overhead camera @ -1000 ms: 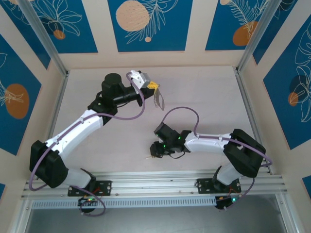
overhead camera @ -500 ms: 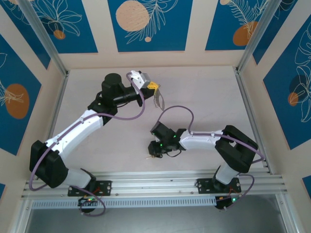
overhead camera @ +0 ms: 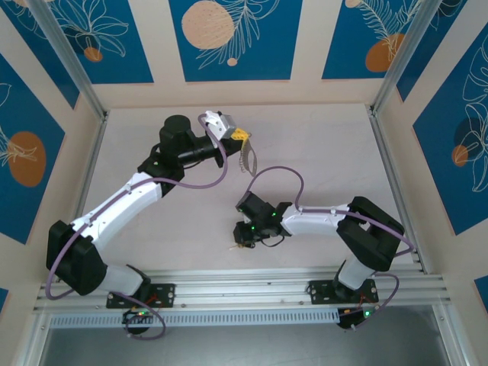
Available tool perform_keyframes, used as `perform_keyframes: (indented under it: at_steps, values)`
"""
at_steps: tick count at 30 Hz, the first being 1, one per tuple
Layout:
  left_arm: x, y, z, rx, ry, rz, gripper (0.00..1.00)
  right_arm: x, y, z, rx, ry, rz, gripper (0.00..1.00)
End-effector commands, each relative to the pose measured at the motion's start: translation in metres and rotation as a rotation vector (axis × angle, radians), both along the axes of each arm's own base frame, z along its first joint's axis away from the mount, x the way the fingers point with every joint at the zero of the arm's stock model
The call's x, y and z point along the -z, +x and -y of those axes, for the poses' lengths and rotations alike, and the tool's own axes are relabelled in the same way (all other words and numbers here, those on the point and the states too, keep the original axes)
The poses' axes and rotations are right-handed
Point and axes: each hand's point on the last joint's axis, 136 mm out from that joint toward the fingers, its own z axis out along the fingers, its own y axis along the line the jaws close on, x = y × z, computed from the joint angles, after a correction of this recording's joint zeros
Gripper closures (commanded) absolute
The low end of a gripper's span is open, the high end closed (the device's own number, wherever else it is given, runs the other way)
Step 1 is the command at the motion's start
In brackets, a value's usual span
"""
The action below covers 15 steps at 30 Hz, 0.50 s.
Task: Put the keys on the keyring
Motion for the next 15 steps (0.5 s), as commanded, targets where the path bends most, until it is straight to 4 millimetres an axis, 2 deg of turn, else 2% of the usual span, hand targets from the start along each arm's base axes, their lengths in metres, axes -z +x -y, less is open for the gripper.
perform_keyframes:
  at_steps: [1, 9, 15]
  values:
    - [-0.0146, -0.0119, 0.0005, 0.035, -0.028, 0.051, 1.00, 0.0067, -0.0072, 0.0013, -0.025, -0.006, -0.018, 0.78]
    - [-0.0146, -0.0119, 0.0004, 0.035, -0.027, 0.051, 1.00, 0.0130, -0.0096, 0.0041, -0.028, -0.020, -0.030, 0.81]
    - [-0.0124, -0.0115, 0.0009, 0.036, -0.025, 0.045, 1.00, 0.0133, -0.0101, 0.0059, -0.027, -0.024, -0.029, 0.94]
